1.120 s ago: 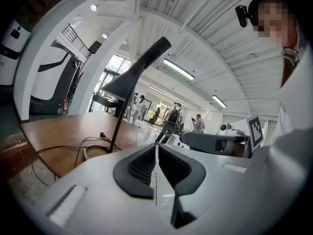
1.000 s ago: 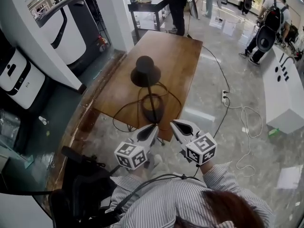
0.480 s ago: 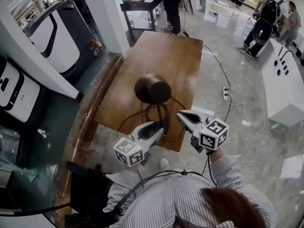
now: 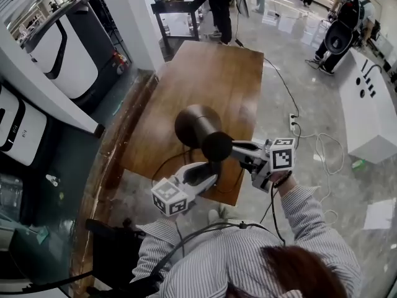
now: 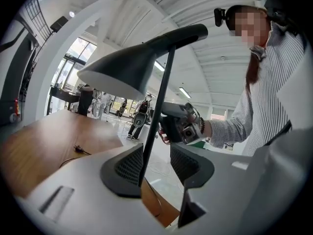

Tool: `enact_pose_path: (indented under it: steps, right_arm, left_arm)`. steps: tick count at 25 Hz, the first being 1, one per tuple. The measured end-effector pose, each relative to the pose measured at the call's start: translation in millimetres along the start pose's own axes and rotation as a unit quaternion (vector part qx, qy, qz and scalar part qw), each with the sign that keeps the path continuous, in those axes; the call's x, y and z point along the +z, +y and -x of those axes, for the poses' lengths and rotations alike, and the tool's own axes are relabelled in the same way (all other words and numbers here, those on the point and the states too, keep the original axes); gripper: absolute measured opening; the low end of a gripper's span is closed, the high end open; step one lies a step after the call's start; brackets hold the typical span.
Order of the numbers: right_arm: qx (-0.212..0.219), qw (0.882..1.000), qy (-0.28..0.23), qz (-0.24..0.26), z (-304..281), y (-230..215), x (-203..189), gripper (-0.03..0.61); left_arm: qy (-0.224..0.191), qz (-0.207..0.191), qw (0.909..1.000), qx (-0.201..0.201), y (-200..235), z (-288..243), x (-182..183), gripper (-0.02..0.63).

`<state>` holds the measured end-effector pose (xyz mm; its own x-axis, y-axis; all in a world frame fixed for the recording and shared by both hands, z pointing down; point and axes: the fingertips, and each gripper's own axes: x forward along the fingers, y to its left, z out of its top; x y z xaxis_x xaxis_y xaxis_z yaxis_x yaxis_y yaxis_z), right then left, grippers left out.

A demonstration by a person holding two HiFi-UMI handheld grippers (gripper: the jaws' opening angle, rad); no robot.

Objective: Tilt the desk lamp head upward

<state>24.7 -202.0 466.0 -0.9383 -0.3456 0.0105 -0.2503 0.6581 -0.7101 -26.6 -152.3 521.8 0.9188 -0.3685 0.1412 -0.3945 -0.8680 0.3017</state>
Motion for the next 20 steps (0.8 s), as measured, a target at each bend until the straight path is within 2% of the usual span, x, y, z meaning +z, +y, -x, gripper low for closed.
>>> enact_pose_path:
  steps: [4,6,9,13,15,20]
  right_arm:
    - [0.030,0.999,-0.014,-0.042,-3.5,-16.3,30.2,0.123]
    - [0.041,0.995,-0.033,-0.086,0.1,-32.8,47.0,0.135]
    - [0.068,0.978,-0.058,-0.190,-1.1,-60.1,68.5,0.135]
    - [0.112,0.951,-0.043,-0.283,-20.1,-83.1,79.1,0.135]
    - [0.128,0.941,-0.030,-0.312,-31.6,-88.1,78.1,0.135]
    - [0.165,0.923,-0.004,-0.347,-57.2,-92.7,82.8,0.135]
  left_arm:
    - [-0.004,0.010,0.9999,-0.004,6.2,-9.0,1.4,0.183]
    - [-0.004,0.014,0.9999,-0.006,8.7,-12.8,1.5,0.181]
    - [0.001,0.016,0.9998,-0.010,11.7,-16.6,-0.2,0.178]
    - [-0.004,0.022,0.9996,-0.015,13.4,-19.0,1.5,0.143]
    - [-0.007,0.025,0.9995,-0.016,14.1,-20.6,0.8,0.137]
    - [-0.006,0.031,0.9989,-0.034,15.6,-21.9,-3.3,0.124]
